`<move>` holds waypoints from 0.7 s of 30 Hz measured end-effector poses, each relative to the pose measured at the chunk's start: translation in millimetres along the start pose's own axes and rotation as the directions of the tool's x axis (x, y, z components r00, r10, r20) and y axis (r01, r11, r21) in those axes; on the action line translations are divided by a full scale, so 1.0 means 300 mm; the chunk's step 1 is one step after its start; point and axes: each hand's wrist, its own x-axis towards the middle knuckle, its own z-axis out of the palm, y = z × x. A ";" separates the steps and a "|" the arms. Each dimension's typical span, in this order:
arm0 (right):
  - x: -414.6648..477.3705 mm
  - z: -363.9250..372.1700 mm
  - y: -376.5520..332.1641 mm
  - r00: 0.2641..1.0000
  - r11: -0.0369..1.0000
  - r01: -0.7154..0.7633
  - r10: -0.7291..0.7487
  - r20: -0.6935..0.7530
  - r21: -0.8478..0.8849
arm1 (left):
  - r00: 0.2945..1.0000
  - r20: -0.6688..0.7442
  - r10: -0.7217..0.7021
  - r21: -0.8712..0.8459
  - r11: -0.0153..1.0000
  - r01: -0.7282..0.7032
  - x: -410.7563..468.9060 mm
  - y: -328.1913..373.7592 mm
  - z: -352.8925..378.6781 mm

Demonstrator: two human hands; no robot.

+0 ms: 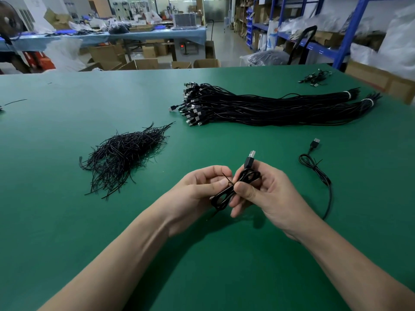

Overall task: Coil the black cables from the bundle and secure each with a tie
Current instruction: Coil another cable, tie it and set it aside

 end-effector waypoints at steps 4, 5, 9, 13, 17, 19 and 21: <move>-0.003 0.002 0.002 1.000 0.999 -0.021 0.021 -0.009 0.036 | 0.979 -0.029 0.201 0.335 0.925 -0.180 -0.006 0.014 -0.008; -0.003 0.001 -0.002 0.999 0.998 -0.042 0.042 -0.005 0.056 | 0.966 -0.016 0.257 0.424 0.877 -0.226 -0.008 0.019 -0.010; -0.009 -0.007 -0.020 0.988 0.978 -0.151 0.148 0.030 0.145 | 0.913 0.045 0.406 0.604 0.716 -0.348 -0.018 0.027 -0.005; -0.018 -0.030 -0.031 0.934 0.878 -0.357 0.335 0.121 0.320 | 0.851 0.150 0.503 0.738 0.516 -0.434 -0.025 0.034 0.010; -0.014 -0.049 -0.026 0.883 0.774 -0.469 0.427 0.195 0.425 | 0.741 0.355 0.570 0.832 0.170 -0.529 -0.030 0.045 0.017; -0.012 -0.050 -0.022 0.871 0.765 -0.489 0.451 0.194 0.419 | 0.679 0.443 0.586 0.834 0.010 -0.552 -0.028 0.045 0.017; -0.011 -0.056 -0.021 0.858 0.750 -0.511 0.474 0.198 0.421 | 0.615 0.515 0.597 0.824 -0.147 -0.548 -0.024 0.038 0.017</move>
